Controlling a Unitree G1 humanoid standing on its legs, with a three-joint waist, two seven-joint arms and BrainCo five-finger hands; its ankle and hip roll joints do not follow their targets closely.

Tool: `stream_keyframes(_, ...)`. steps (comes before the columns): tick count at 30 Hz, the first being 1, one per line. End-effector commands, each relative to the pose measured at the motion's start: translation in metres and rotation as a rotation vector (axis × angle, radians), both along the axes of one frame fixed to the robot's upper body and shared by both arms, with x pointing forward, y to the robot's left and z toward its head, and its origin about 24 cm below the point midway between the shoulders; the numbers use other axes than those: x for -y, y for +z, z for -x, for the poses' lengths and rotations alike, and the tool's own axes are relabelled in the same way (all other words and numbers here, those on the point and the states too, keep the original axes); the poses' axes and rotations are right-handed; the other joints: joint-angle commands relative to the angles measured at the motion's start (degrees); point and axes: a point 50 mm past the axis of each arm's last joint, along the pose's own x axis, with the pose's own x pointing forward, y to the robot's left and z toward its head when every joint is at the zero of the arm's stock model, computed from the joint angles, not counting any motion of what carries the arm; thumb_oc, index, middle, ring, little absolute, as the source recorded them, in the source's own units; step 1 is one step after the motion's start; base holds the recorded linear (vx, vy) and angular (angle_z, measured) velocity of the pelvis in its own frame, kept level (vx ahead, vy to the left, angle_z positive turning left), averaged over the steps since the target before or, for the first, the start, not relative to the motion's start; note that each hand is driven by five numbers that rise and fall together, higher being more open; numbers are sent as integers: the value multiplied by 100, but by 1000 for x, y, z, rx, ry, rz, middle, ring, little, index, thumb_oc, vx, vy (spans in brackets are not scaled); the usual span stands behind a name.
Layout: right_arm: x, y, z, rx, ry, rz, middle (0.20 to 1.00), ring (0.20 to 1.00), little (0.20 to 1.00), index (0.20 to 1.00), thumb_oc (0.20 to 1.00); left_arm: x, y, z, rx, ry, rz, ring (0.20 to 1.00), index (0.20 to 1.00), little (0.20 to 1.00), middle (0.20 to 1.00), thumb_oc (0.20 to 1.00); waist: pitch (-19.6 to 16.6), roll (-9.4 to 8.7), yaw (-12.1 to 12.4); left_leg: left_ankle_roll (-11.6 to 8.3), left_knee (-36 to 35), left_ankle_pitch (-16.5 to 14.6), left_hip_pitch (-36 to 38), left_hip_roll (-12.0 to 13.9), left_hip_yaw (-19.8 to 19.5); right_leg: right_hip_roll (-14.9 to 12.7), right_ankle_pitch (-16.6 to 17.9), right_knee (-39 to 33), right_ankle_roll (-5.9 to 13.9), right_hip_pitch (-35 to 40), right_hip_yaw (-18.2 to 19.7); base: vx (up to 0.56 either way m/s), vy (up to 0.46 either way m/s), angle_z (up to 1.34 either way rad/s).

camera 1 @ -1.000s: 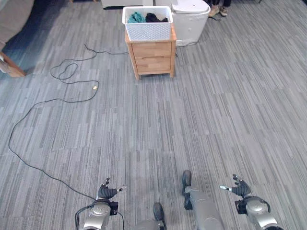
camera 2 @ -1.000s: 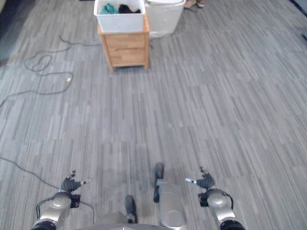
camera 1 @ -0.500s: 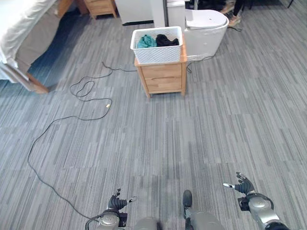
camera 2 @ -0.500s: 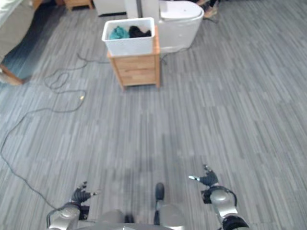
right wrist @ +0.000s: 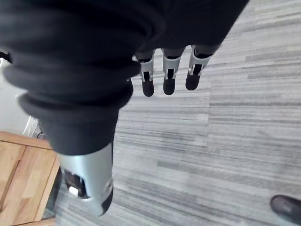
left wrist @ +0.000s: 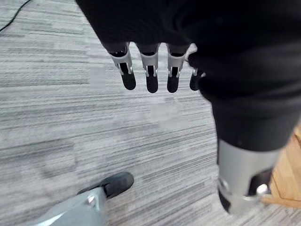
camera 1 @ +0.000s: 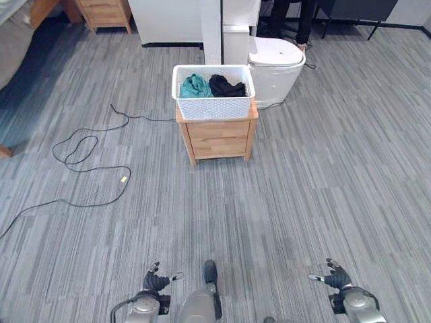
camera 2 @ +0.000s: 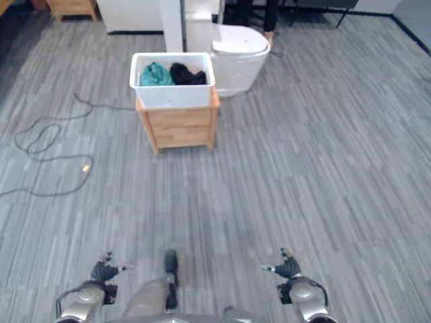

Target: Grab the laundry basket,head to the washer,open it,put in the laundry and shut it.

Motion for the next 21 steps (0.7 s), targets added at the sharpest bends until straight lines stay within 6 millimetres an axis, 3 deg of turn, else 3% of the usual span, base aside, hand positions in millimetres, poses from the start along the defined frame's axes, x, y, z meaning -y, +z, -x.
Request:
stream_keyframes(1,9,15,-21,86,14,27,1000,1000,1000,1000,1000,-12,10,-3,60,20,-39,1000,1000,1000,1000,1000,-184,-47,111,-417,203,-400,-234,255,-174,398,-29,1104,419,-579,41,303,205,-22)
stream_keyframes(4,1,23,-36,136,45,16,1000,1000,1000,1000,1000,-15,18,-14,101,27,-48,1000,1000,1000,1000,1000,-9,-29,72,-188,212,-724,87,90,-119,246,601,2215,587,-1333,-26,260,184,-14)
stream_keyframes(6,-2,27,-42,155,63,21,1000,1000,1000,1000,1000,-13,20,-18,123,31,-41,1000,1000,1000,1000,1000,68,127,23,-144,109,-834,364,90,-101,261,620,2347,473,-1867,-190,257,170,8)
stream_keyframes(9,0,32,-46,174,72,32,1000,1000,1000,1000,1000,-10,19,-17,127,30,-28,1000,1000,1000,1000,1000,220,266,-124,-133,-91,-1005,831,-50,-231,412,325,1859,369,-2288,-365,329,109,7)
stream_keyframes(12,2,33,-47,176,68,36,1000,1000,1000,1000,1000,-8,17,-18,115,36,-23,1000,1000,1000,1000,1000,360,270,-291,-162,-180,-1247,1212,-223,-380,439,607,813,420,-2707,-483,400,2,17)
stream_keyframes(13,1,31,-44,167,68,32,1000,1000,1000,1000,1000,-7,16,-19,112,37,-19,1000,1000,1000,1000,1000,399,245,-376,-178,-165,-1366,1355,-308,-499,462,754,292,535,-2840,-386,383,-33,22)
stream_keyframes(18,8,28,-36,139,56,44,1000,1000,1000,1000,1000,1,13,-18,105,7,-6,1000,1000,1000,1000,1000,366,238,-491,-190,-31,-1769,1658,-522,-695,377,976,-36,580,-2831,-406,369,-80,60)
stream_keyframes(19,13,25,-30,125,39,48,1000,1000,1000,1000,1000,5,10,-16,95,-5,-1,1000,1000,1000,1000,1000,242,285,-555,-330,126,-1902,1770,-510,-754,333,1026,39,483,-2707,-467,633,-264,94)
stream_keyframes(20,20,27,-26,131,14,57,1000,1000,1000,1000,1000,9,10,-15,97,-18,10,1000,1000,1000,1000,1000,178,328,-605,-605,781,-1732,1652,-354,-596,281,994,116,373,-2510,-609,580,-269,122)
stream_keyframes(21,20,28,-26,135,13,58,1000,1000,1000,1000,1000,10,10,-14,94,-24,15,1000,1000,1000,1000,1000,167,330,-620,-651,1075,-1661,1561,-285,-521,271,969,110,335,-2446,-644,385,-208,139)
